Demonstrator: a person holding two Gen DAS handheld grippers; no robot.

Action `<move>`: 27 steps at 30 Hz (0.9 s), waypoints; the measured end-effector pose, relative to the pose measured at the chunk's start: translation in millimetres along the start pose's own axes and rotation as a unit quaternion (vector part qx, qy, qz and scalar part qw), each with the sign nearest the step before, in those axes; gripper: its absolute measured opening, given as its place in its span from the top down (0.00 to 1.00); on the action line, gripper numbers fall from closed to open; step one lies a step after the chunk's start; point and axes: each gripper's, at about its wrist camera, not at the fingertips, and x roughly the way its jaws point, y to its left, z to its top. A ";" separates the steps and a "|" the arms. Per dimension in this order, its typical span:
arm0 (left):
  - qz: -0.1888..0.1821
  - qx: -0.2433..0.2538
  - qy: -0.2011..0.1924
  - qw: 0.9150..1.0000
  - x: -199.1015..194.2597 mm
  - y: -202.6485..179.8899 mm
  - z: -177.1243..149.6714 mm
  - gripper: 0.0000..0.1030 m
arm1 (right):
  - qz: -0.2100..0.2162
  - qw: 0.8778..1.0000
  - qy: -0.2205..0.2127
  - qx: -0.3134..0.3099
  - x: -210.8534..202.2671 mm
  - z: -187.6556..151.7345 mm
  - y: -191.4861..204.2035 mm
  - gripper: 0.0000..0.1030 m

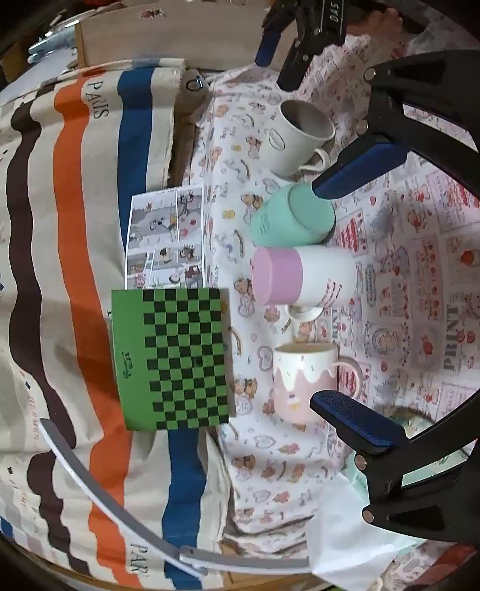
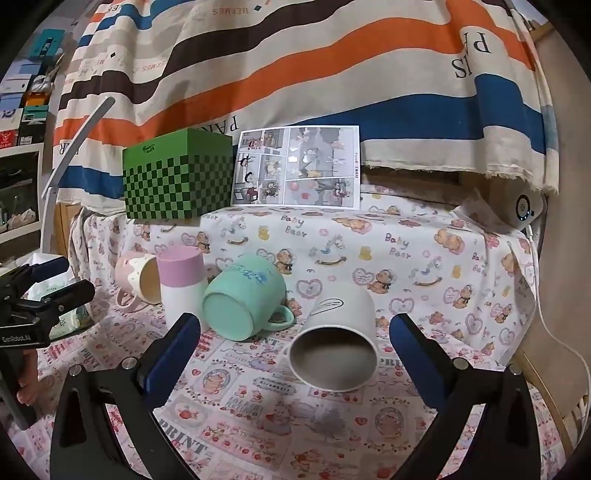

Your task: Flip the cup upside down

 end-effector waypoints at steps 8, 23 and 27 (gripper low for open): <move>0.006 -0.008 0.001 1.000 0.4 1.6 -0.7 0.00 | -0.005 1.000 -0.003 0.003 -0.1 -1.2 1.4 0.00; 0.031 -0.015 0.002 0.999 -0.8 3.2 1.5 0.00 | -0.007 1.000 -0.004 0.005 -2.0 -1.1 1.8 0.00; 0.031 -0.016 0.002 0.999 -1.8 3.3 1.4 0.00 | -0.009 1.000 0.001 0.007 -0.5 -0.7 0.2 0.00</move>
